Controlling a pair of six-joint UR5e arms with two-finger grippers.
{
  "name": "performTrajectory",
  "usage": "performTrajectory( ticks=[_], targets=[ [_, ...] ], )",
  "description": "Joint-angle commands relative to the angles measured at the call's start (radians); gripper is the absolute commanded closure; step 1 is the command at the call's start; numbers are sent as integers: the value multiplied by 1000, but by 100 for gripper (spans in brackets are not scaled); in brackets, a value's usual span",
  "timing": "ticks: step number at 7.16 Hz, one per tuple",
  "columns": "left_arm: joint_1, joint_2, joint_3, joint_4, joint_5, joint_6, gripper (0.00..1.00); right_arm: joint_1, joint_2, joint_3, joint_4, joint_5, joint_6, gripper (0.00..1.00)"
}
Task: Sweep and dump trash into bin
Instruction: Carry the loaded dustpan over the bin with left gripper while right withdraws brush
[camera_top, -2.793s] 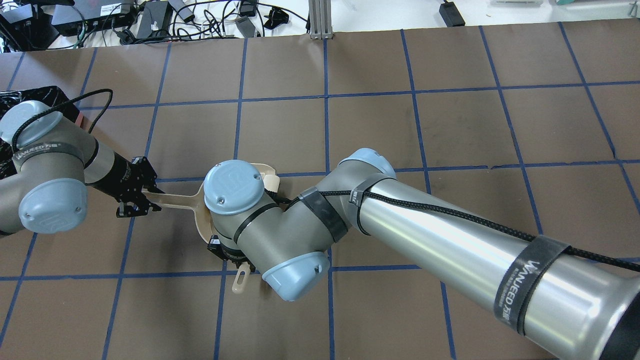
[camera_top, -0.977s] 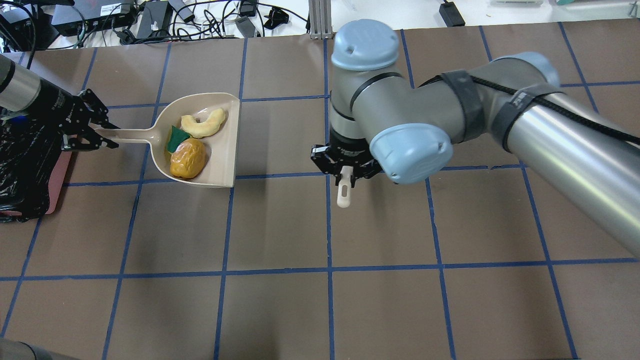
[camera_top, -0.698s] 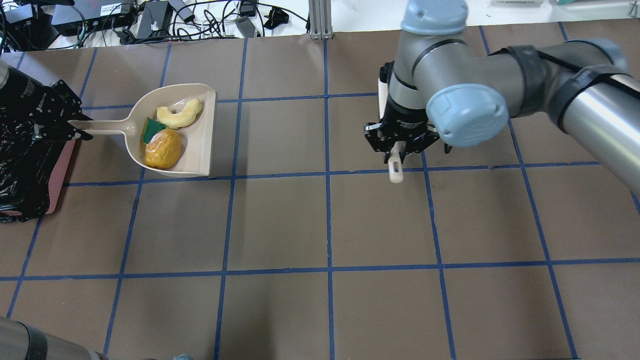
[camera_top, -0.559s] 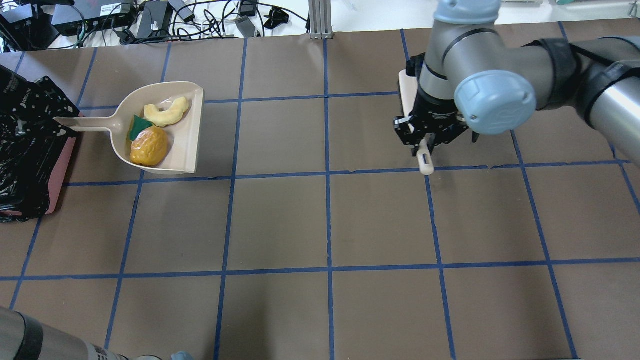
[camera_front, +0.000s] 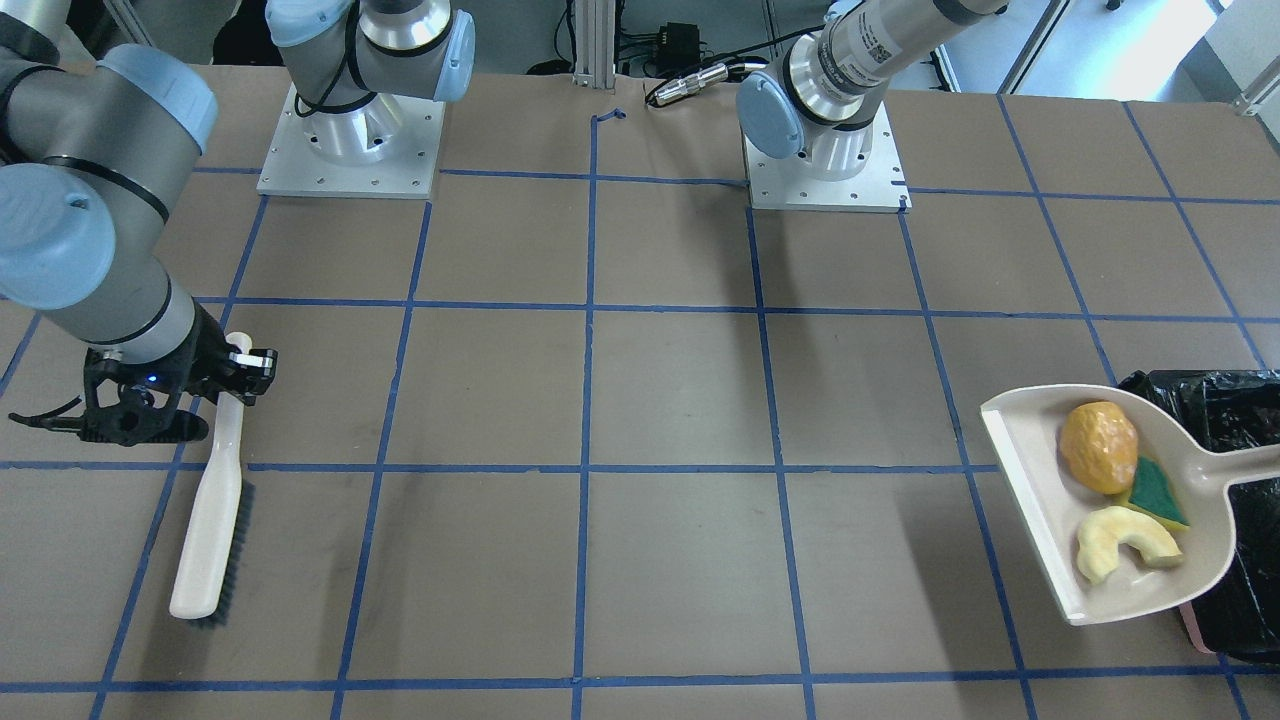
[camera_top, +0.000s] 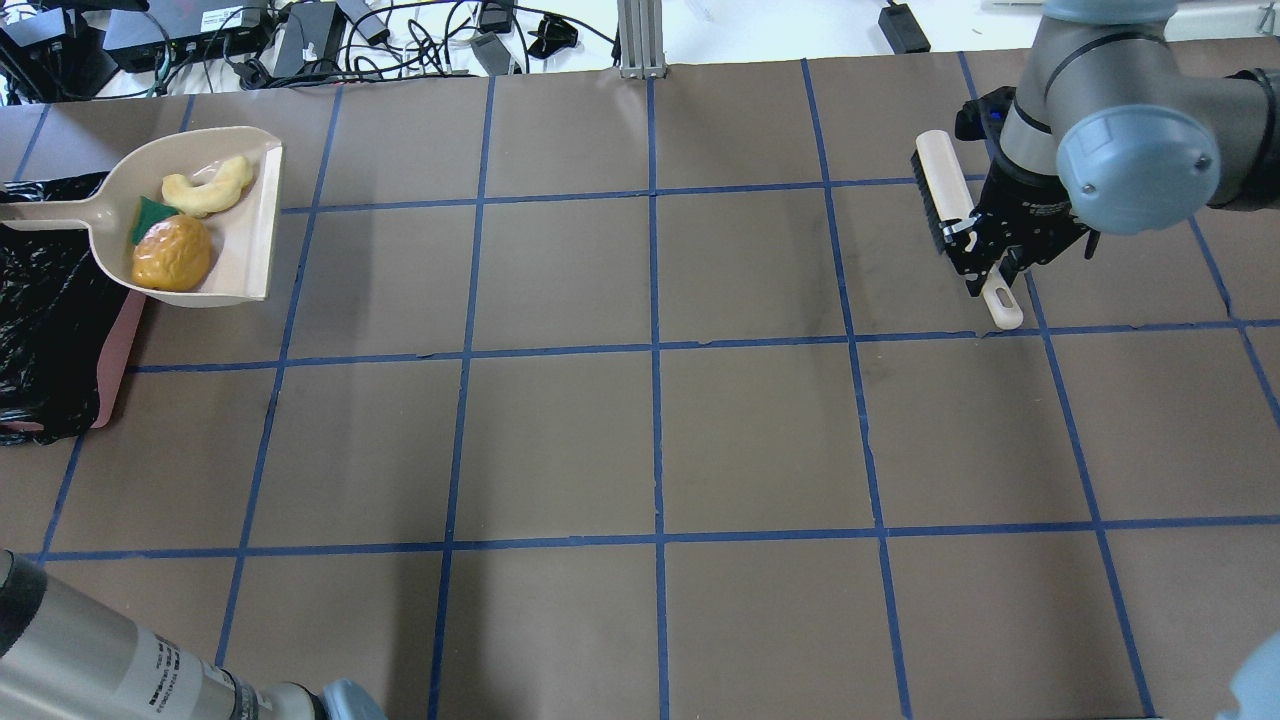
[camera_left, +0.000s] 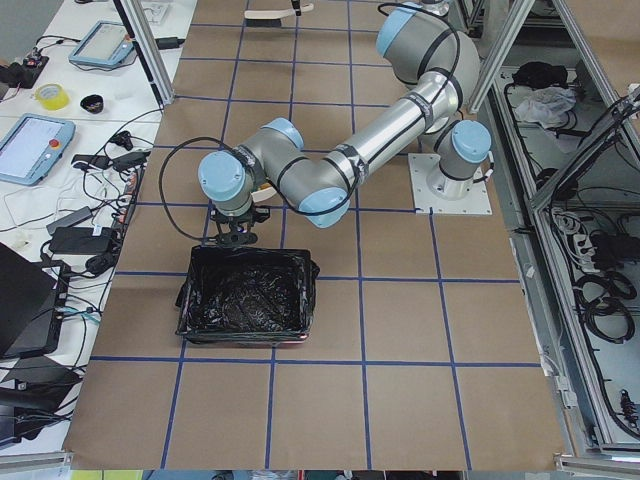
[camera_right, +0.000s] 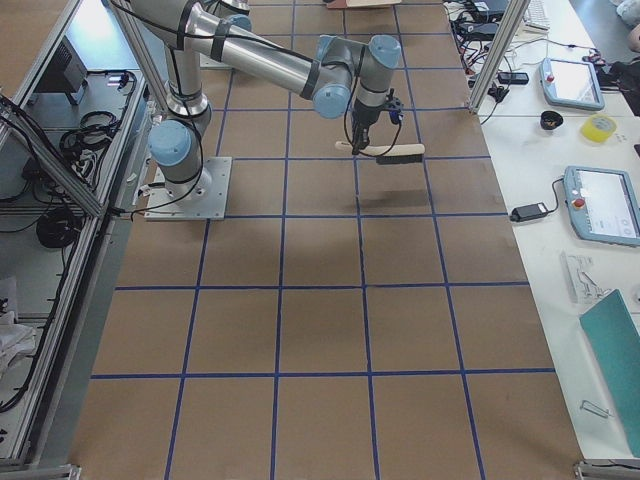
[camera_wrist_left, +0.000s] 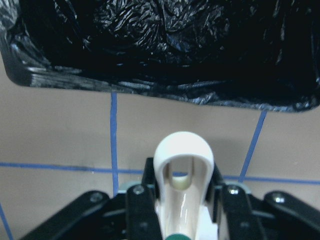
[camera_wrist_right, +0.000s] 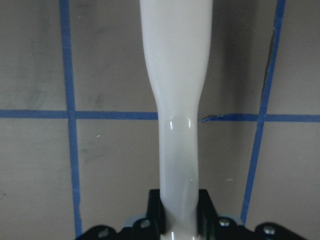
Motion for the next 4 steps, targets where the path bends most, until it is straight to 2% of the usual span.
performTrajectory(
  ticks=[1,2,4],
  targets=[
    [64,-90,158,-38,42,56,100,-65,89,0,-121,-2,-85,100],
    [94,-124,206,-38,42,88,100,-73,115,0,-172,-5,-84,100],
    [145,-151,283,-41,36,115,100,-114,150,2,-181,9,-81,100]
  ],
)
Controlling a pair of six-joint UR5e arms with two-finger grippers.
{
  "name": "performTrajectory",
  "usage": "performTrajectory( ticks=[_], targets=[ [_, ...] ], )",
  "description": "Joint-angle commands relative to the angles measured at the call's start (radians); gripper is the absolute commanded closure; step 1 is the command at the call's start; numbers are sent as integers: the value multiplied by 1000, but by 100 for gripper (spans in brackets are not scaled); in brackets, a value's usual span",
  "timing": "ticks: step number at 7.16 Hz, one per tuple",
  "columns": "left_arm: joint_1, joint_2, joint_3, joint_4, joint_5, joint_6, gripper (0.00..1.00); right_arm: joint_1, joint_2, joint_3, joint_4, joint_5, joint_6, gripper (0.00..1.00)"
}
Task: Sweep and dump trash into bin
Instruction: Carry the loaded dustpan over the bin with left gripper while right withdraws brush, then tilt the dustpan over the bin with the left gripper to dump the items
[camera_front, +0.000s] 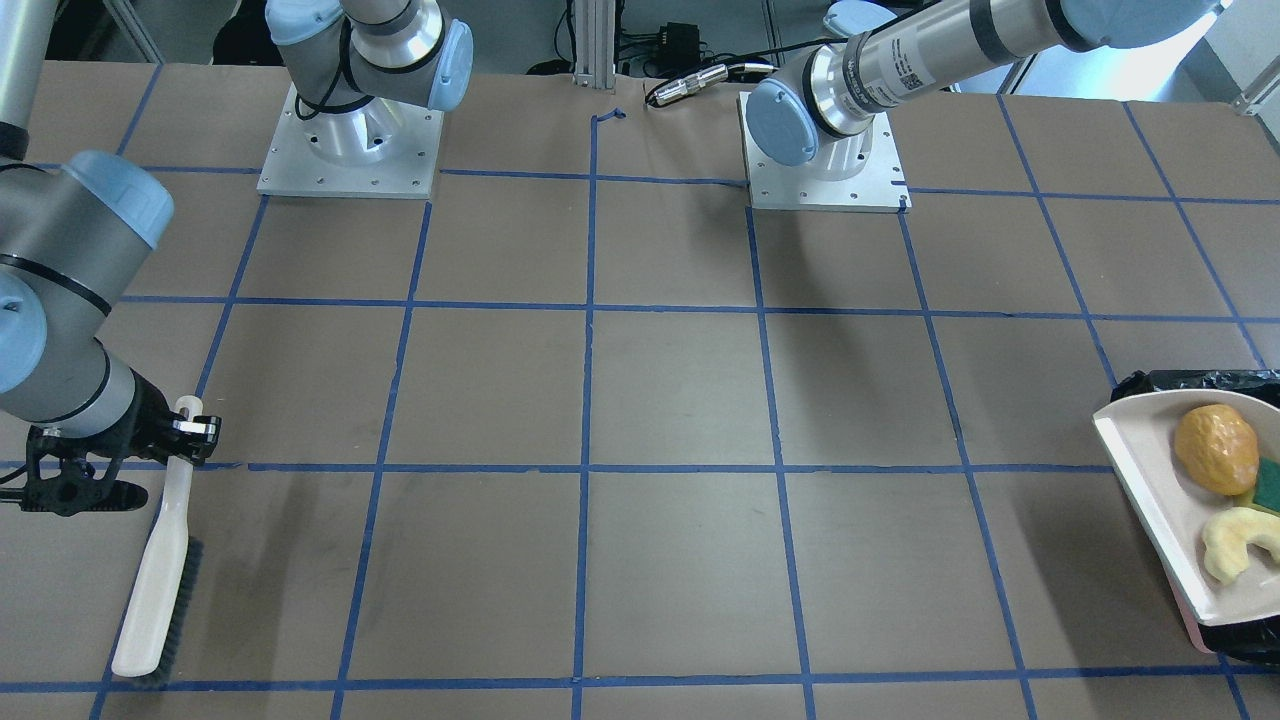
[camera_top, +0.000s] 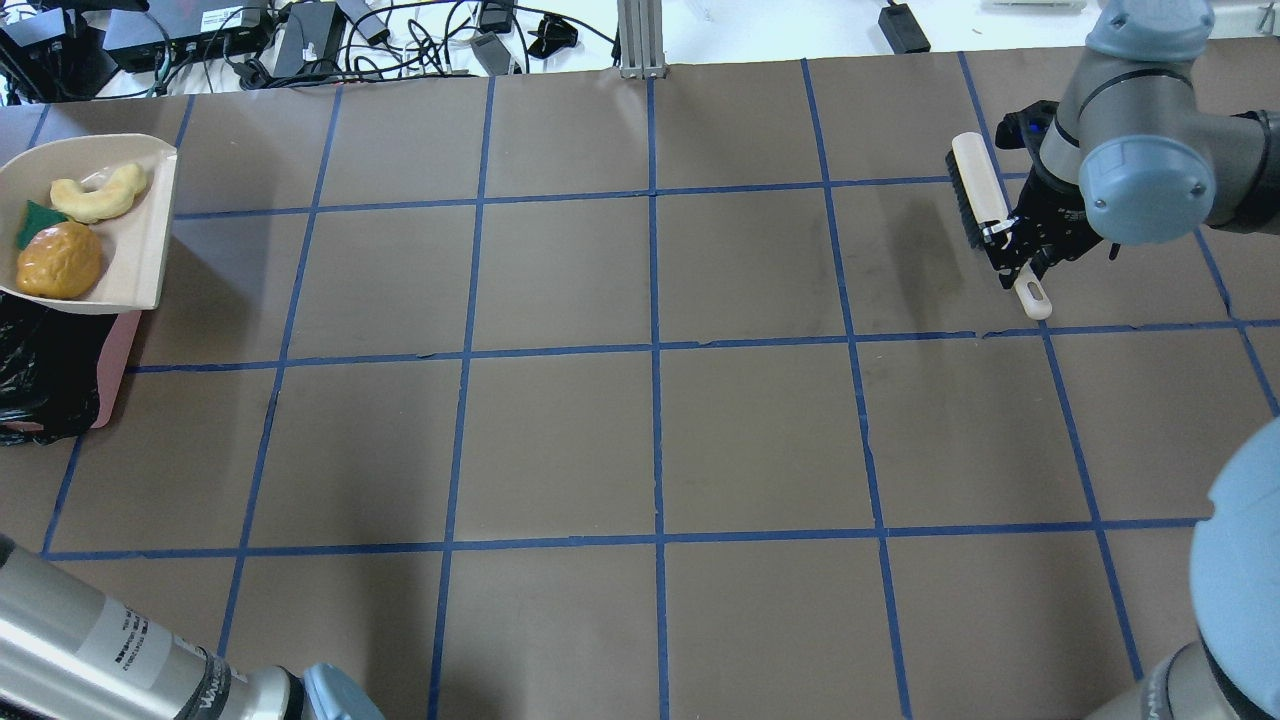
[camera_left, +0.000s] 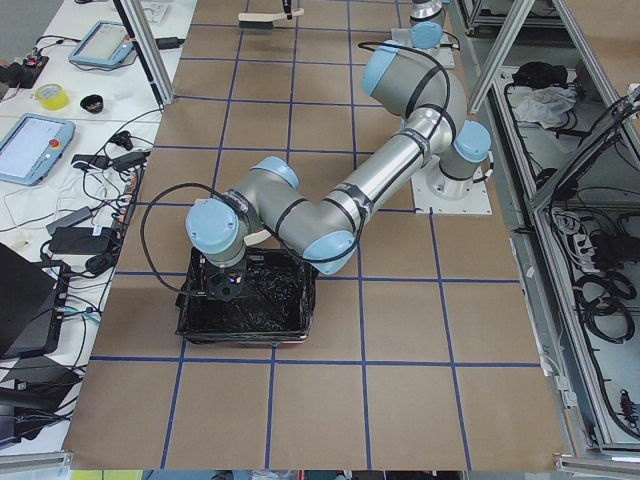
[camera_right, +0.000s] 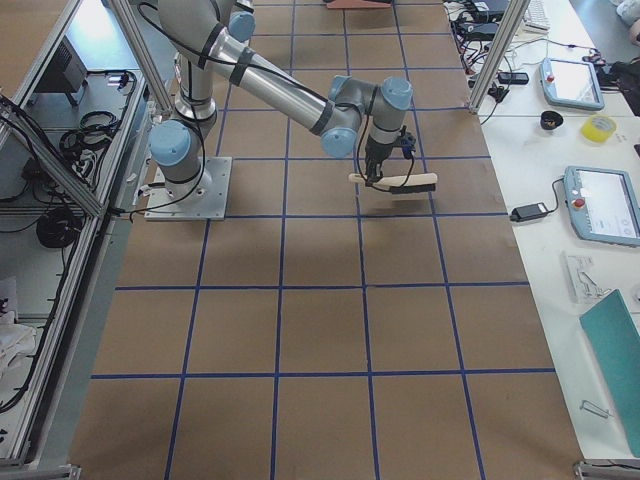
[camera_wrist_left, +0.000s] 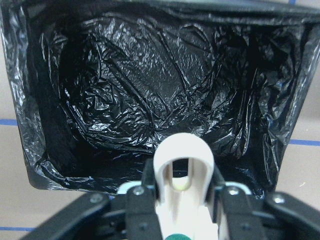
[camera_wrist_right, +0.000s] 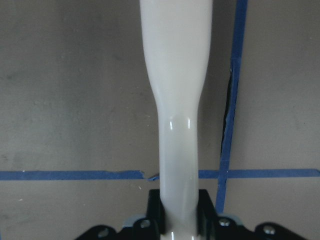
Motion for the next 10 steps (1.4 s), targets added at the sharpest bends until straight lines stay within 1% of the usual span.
performTrajectory(
  ticks=[1,3,4,5,7,8,10],
  targets=[
    [54,-18,78,-10,-5,20,100,-47,32,11,-6,10,1,100],
    [88,-52,148,0,-9,41,100,-70,27,48,-8,10,-3,100],
    [96,-78,188,3,-7,45,100,-70,23,50,-8,9,-21,100],
    [114,-101,225,3,-6,76,100,-72,20,50,-9,7,-81,100],
    [122,-133,289,10,1,83,100,-73,7,48,-3,8,-97,100],
    [123,-133,308,32,2,83,100,-73,-14,47,-5,2,-107,100],
    [123,-135,307,161,2,84,100,-73,-16,50,6,8,-104,100]
  ],
)
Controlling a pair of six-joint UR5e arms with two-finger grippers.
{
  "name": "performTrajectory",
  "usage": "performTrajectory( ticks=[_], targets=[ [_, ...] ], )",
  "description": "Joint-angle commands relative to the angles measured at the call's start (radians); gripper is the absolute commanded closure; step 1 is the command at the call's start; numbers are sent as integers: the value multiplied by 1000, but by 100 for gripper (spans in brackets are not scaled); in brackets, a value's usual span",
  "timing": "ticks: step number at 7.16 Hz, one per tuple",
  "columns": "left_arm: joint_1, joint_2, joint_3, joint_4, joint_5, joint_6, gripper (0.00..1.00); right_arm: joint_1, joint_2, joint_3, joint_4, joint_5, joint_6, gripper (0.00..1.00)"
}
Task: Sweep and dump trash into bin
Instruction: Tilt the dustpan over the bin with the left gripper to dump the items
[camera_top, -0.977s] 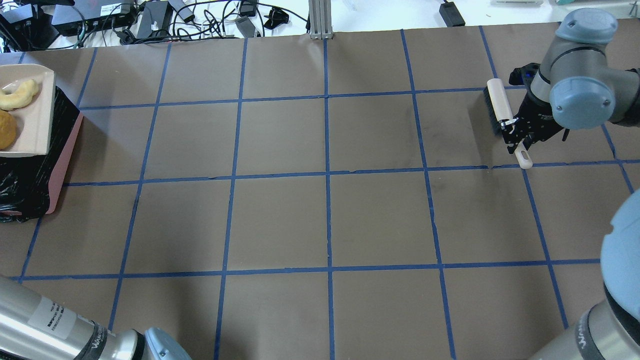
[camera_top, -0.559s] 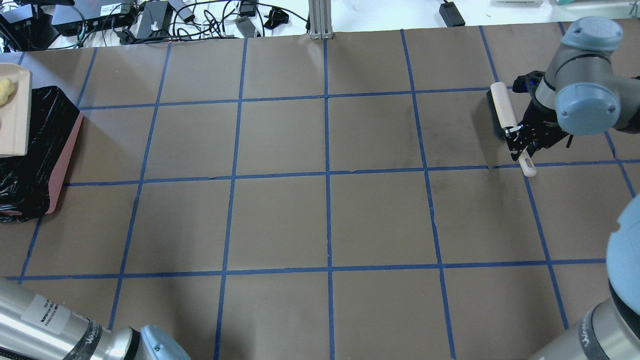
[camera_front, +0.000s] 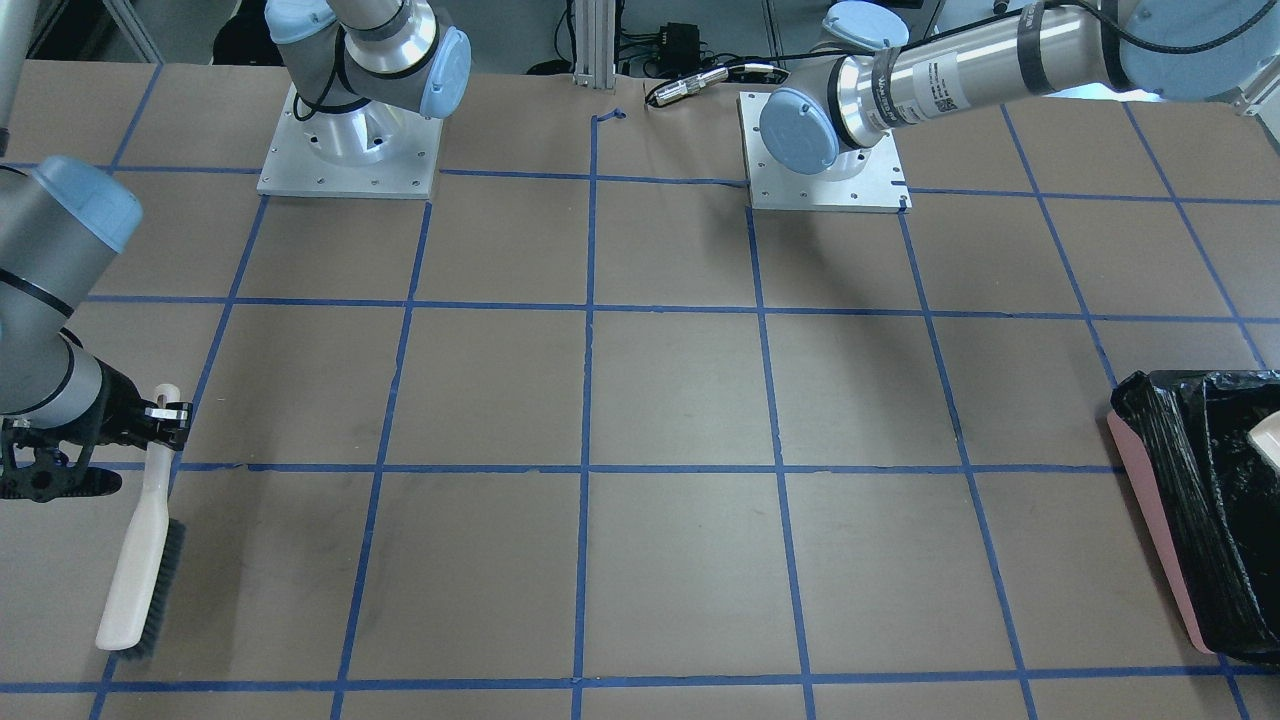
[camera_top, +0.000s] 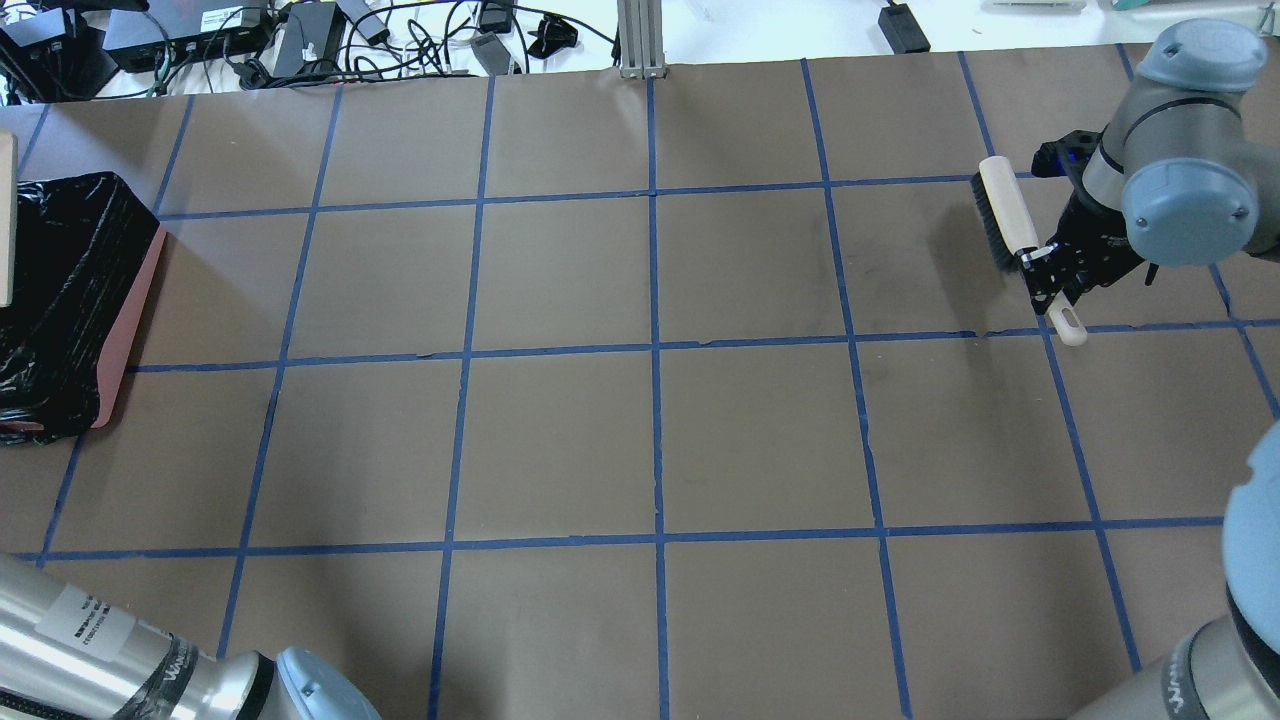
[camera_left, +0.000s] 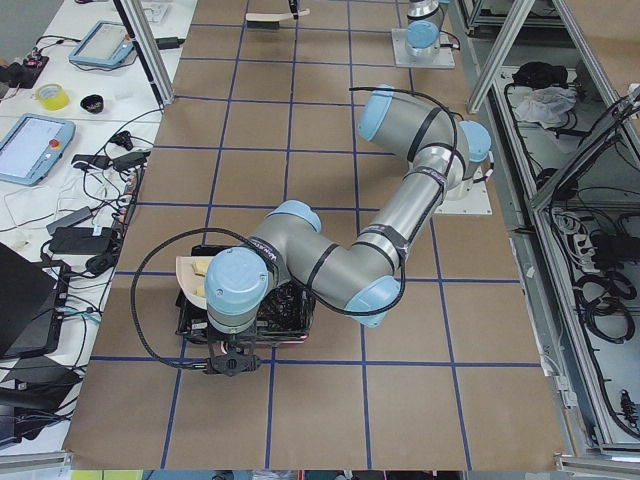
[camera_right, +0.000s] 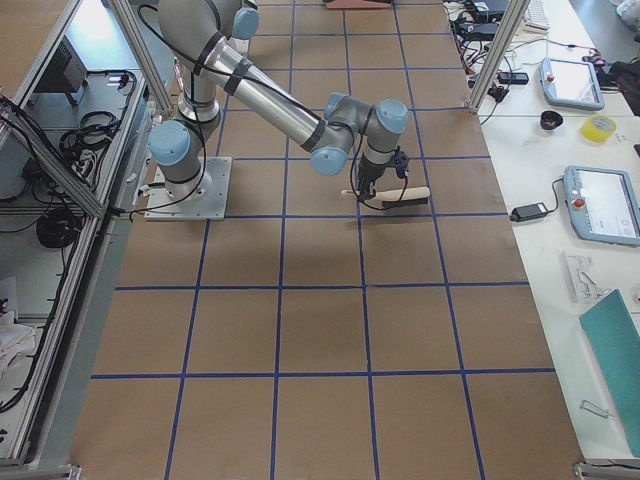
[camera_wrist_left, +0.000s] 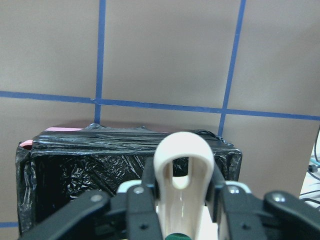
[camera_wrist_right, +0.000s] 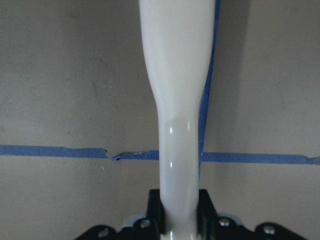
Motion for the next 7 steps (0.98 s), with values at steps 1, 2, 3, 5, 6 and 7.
performTrajectory(
  ticks=[1,2,3,5,6,7],
  targets=[
    [1,0,-10,147,2,5,100,0,0,1,10,5,1,100],
    [-2,16,-17,176,13,27,100,0,4,7,5,5,4,100],
    [-16,35,-56,214,81,89,100,0,4,27,-5,7,7,100],
    [-47,97,-258,525,112,125,100,0,4,41,-13,7,7,100],
    [-51,133,-299,544,117,133,100,0,3,40,-28,2,6,100],
    [-56,153,-302,545,144,134,100,0,-2,32,-59,-4,12,100]
  ],
)
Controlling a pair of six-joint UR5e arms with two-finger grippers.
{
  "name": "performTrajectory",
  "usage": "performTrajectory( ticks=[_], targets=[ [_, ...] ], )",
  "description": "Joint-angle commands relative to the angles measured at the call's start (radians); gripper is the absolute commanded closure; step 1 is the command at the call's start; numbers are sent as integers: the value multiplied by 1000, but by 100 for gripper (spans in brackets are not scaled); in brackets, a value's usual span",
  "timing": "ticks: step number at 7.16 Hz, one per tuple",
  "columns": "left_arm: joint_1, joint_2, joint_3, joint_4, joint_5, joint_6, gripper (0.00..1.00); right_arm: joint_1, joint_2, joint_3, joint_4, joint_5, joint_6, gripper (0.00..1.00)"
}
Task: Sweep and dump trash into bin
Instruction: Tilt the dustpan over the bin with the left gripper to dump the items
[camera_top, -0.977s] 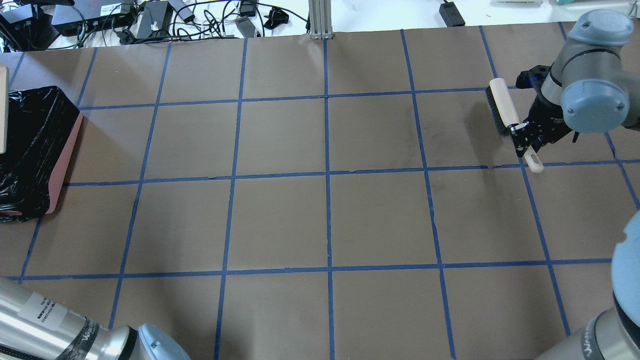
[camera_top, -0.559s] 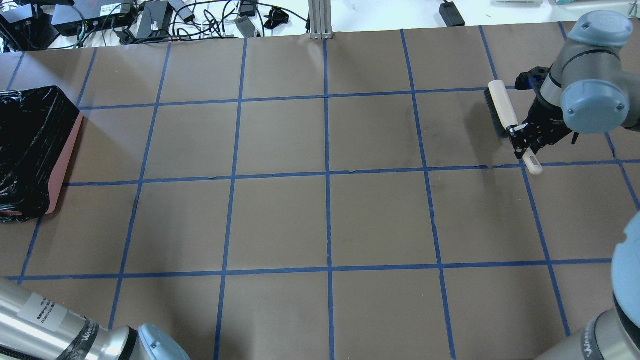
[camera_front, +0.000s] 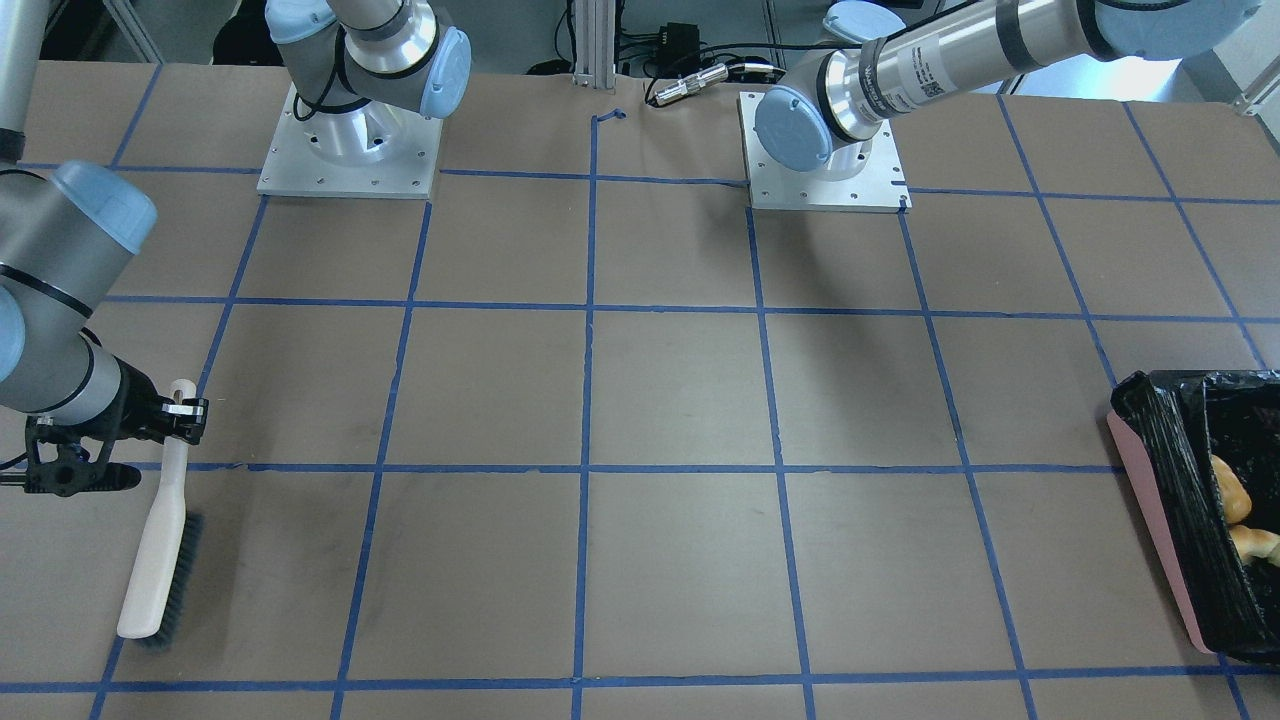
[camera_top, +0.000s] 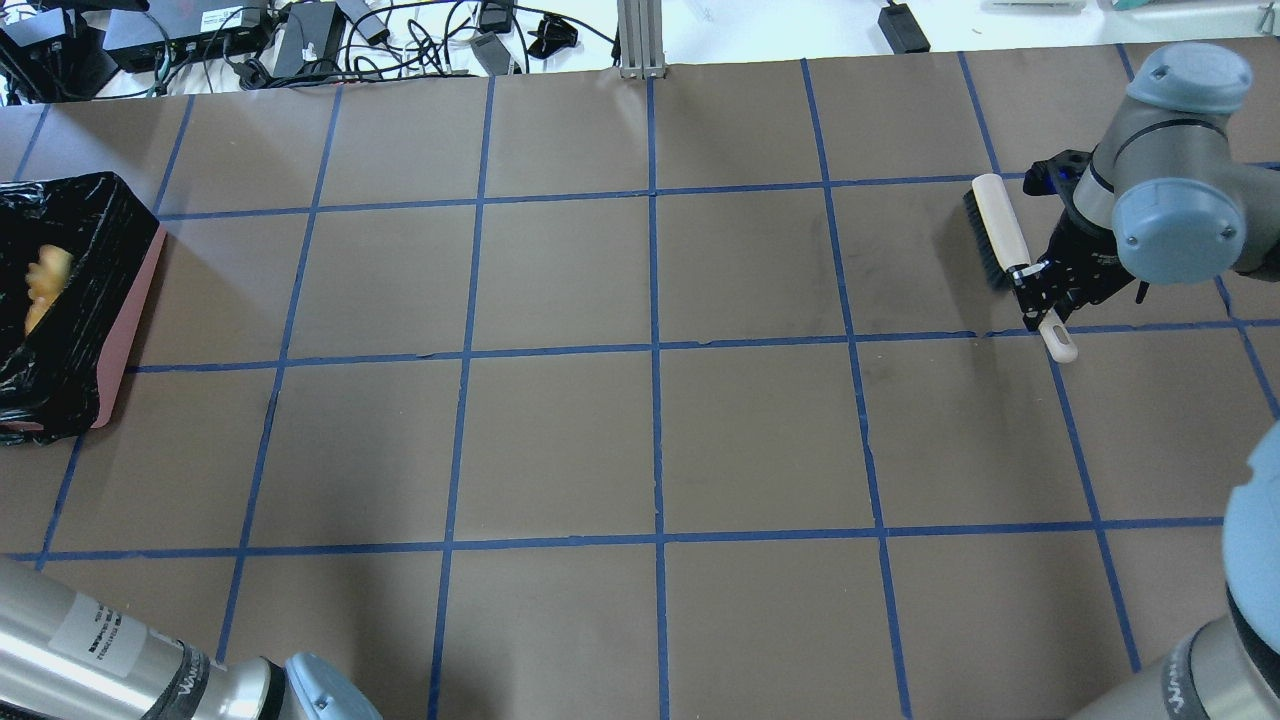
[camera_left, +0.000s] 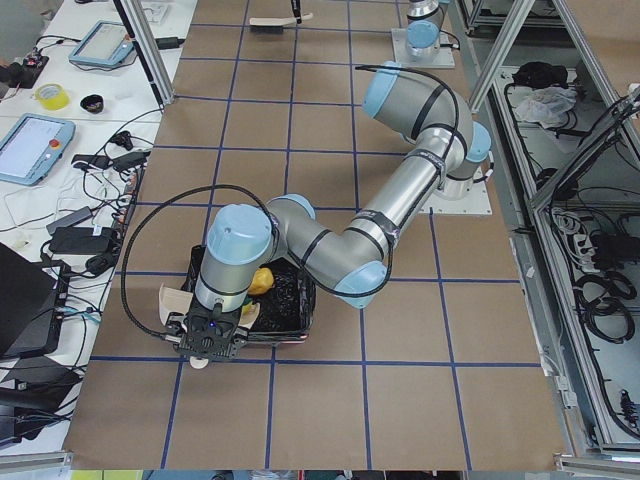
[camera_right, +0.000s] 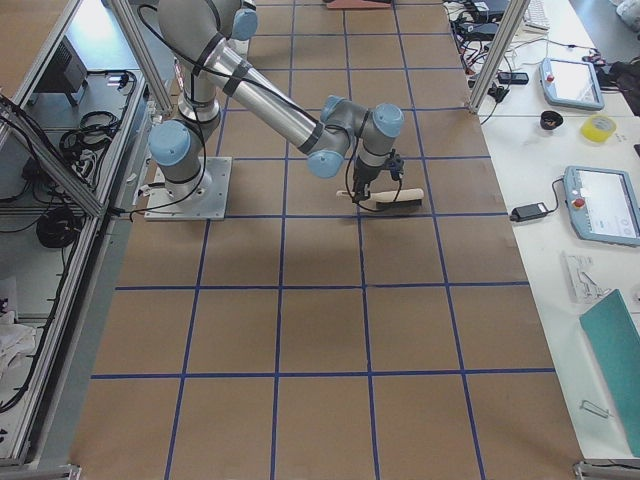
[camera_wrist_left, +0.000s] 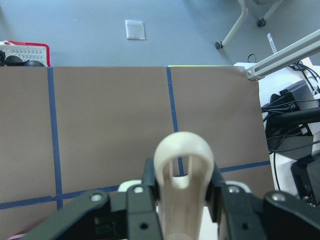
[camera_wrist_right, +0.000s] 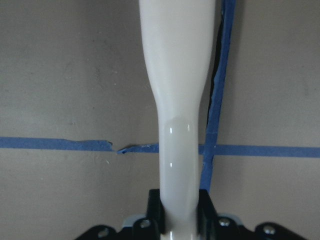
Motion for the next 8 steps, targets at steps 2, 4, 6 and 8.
performTrajectory(
  ticks=[2,4,6,8],
  targets=[
    [-30,62,-44,31,79,12,100,0,-1,1,-40,0,4,100],
    [-37,77,-63,44,113,17,100,0,2,12,-31,3,30,100],
    [-98,88,-89,-73,222,47,100,0,5,12,-40,2,47,100],
    [-142,115,-80,-173,247,35,100,0,4,12,-45,2,47,84]
  ],
)
